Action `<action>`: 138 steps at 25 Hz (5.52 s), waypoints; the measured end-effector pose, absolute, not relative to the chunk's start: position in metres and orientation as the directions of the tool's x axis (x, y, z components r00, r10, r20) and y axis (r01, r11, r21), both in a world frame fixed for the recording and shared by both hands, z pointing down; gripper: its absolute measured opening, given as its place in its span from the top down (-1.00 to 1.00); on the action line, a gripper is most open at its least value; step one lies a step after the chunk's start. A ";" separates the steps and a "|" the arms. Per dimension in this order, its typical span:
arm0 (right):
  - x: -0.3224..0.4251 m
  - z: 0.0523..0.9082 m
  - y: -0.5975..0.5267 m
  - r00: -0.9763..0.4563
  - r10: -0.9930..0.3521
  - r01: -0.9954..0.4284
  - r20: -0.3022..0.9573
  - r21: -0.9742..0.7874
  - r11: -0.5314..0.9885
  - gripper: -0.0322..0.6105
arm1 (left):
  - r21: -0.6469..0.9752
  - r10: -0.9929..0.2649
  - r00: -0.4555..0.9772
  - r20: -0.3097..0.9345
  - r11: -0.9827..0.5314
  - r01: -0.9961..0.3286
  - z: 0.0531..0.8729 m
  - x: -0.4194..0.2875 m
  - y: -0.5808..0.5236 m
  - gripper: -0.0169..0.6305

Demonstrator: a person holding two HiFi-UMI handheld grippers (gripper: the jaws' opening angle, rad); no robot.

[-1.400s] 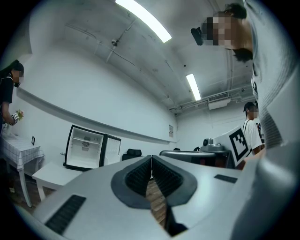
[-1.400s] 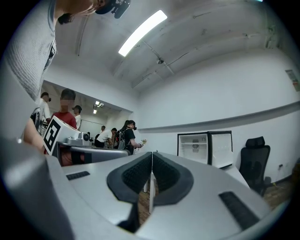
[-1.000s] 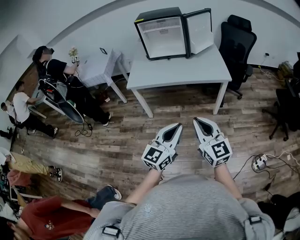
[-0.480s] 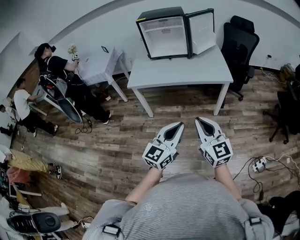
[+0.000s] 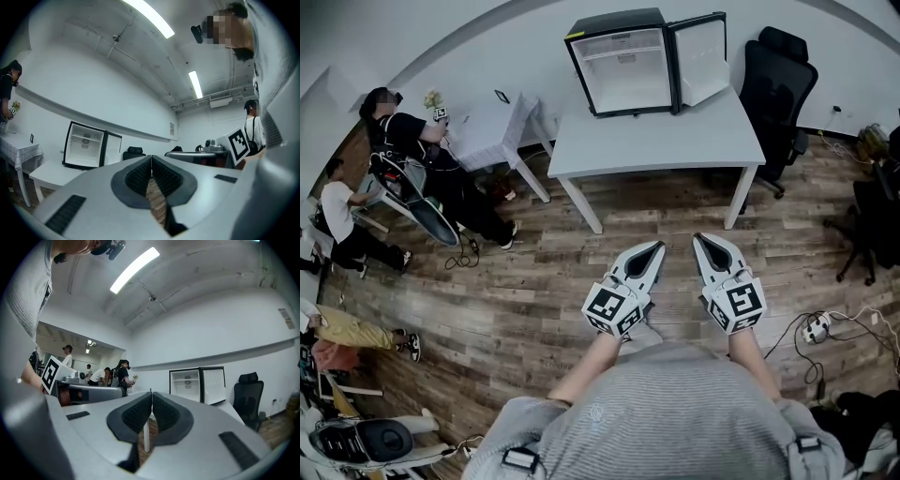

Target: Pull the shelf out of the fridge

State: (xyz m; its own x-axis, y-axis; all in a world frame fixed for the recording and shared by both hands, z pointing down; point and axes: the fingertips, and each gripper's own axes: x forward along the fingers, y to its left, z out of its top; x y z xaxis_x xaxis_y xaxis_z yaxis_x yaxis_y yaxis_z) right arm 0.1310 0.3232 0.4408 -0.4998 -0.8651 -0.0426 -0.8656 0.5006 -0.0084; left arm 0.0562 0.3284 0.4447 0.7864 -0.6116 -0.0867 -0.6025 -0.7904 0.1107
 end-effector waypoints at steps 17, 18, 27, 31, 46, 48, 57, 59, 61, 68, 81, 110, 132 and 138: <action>0.105 0.451 0.173 -0.464 -0.886 -0.886 -0.030 0.004 0.464 0.86 | 0.123 -0.596 0.794 -0.117 -0.802 -0.584 0.451 0.025 0.169 0.91; 0.101 0.451 0.163 -0.467 -0.884 -0.884 -0.027 0.001 0.467 0.86 | 0.126 -0.598 0.793 -0.120 -0.801 -0.585 0.449 0.022 0.159 0.91; 0.064 0.444 0.065 -0.481 -0.877 -0.877 -0.006 -0.001 0.481 0.86 | 0.154 -0.610 0.781 -0.134 -0.791 -0.592 0.441 -0.016 0.061 0.91; 0.047 0.437 0.019 -0.479 -0.878 -0.878 -0.005 0.013 0.479 0.86 | 0.159 -0.614 0.775 -0.147 -0.788 -0.595 0.436 -0.034 0.015 0.91; 0.017 0.434 -0.093 -0.414 -0.910 -0.910 -0.018 0.023 0.414 0.86 | 0.137 -0.596 0.789 -0.149 -0.803 -0.580 0.431 -0.074 -0.108 0.91; 0.018 0.433 -0.099 -0.405 -0.914 -0.914 -0.017 0.028 0.405 0.86 | 0.135 -0.588 0.796 -0.142 -0.808 -0.573 0.434 -0.071 -0.114 0.91; 0.024 0.432 -0.147 -0.431 -0.902 -0.902 -0.017 0.032 0.430 0.86 | 0.135 -0.599 0.790 -0.130 -0.800 -0.584 0.436 -0.060 -0.157 0.91; 0.025 0.431 -0.163 -0.440 -0.898 -0.898 -0.018 0.027 0.439 0.86 | 0.133 -0.607 0.783 -0.134 -0.794 -0.593 0.432 -0.059 -0.171 0.91; 0.027 0.428 -0.179 -0.451 -0.892 -0.892 -0.023 0.026 0.451 0.86 | 0.131 -0.615 0.776 -0.140 -0.789 -0.601 0.428 -0.056 -0.186 0.91; 0.036 0.425 -0.226 -0.502 -0.865 -0.863 -0.007 0.076 0.500 0.86 | 0.132 -0.630 0.764 -0.138 -0.777 -0.616 0.425 -0.036 -0.230 0.91; 0.030 0.428 -0.284 -0.604 -0.794 -0.760 0.067 0.253 0.599 0.86 | 0.114 -0.680 0.726 -0.102 -0.733 -0.670 0.435 -0.021 -0.281 0.91; 0.029 0.442 -0.403 -0.493 -0.851 -0.272 0.181 0.897 0.348 0.85 | 0.090 -0.728 0.682 -0.076 -0.686 -0.722 0.438 -0.016 -0.322 0.91; 0.022 0.460 -0.522 -0.189 -0.969 -0.020 0.158 0.986 0.164 0.30 | 0.132 -0.769 0.633 -0.093 -0.639 -0.758 0.442 -0.040 -0.305 0.91; 0.023 0.472 -0.539 -0.185 -0.969 -0.005 0.167 0.985 0.170 0.30 | 0.141 -0.763 0.639 -0.095 -0.646 -0.750 0.445 -0.040 -0.299 0.91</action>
State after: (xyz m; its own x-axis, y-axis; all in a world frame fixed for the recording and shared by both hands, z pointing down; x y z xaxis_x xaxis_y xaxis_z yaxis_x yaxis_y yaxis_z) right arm 0.0227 -0.5393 0.4721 -0.1847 -0.9685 0.1667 -0.0045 0.1705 0.9854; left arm -0.0402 -0.2989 0.4448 0.6391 -0.7632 -0.0947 -0.7503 -0.6458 0.1415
